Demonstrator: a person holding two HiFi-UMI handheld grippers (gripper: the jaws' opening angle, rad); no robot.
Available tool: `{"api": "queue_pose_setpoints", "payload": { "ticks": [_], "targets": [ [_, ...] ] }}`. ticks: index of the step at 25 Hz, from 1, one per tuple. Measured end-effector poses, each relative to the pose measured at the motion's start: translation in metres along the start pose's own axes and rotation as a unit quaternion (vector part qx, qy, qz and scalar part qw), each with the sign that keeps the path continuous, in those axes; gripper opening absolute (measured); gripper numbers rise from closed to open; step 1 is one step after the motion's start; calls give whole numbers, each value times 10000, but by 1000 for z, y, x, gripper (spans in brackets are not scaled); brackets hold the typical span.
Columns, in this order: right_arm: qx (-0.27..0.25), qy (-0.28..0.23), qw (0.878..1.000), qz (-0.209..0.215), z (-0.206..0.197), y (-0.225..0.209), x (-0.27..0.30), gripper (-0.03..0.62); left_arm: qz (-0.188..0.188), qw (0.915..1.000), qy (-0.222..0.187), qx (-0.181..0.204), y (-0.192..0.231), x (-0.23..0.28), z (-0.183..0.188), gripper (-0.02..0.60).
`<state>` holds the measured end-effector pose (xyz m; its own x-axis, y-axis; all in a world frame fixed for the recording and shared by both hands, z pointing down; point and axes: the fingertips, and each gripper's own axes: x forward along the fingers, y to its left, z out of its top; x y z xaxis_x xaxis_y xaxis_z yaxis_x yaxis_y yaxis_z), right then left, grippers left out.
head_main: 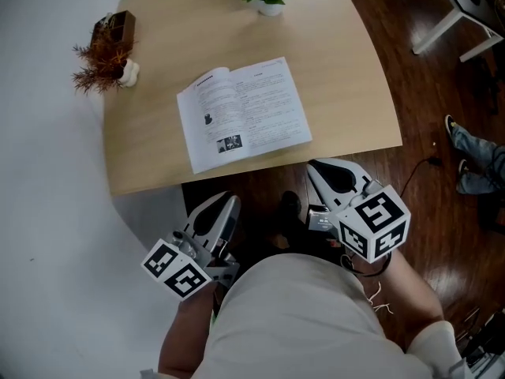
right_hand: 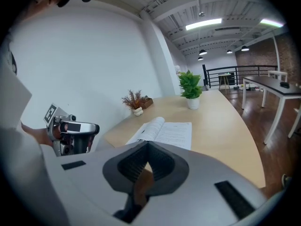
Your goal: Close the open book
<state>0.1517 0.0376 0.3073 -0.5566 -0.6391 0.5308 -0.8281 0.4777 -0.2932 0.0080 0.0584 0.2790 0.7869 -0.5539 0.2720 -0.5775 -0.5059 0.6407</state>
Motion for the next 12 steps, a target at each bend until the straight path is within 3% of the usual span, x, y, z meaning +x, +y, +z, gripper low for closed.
{"api": "queue_pose_setpoints", "payload": {
  "ticks": [12],
  "targets": [
    [178,-522,9981,-287,28,67,-26,0,-492,9978,267,353,-8,-60,4,-2]
  ]
}}
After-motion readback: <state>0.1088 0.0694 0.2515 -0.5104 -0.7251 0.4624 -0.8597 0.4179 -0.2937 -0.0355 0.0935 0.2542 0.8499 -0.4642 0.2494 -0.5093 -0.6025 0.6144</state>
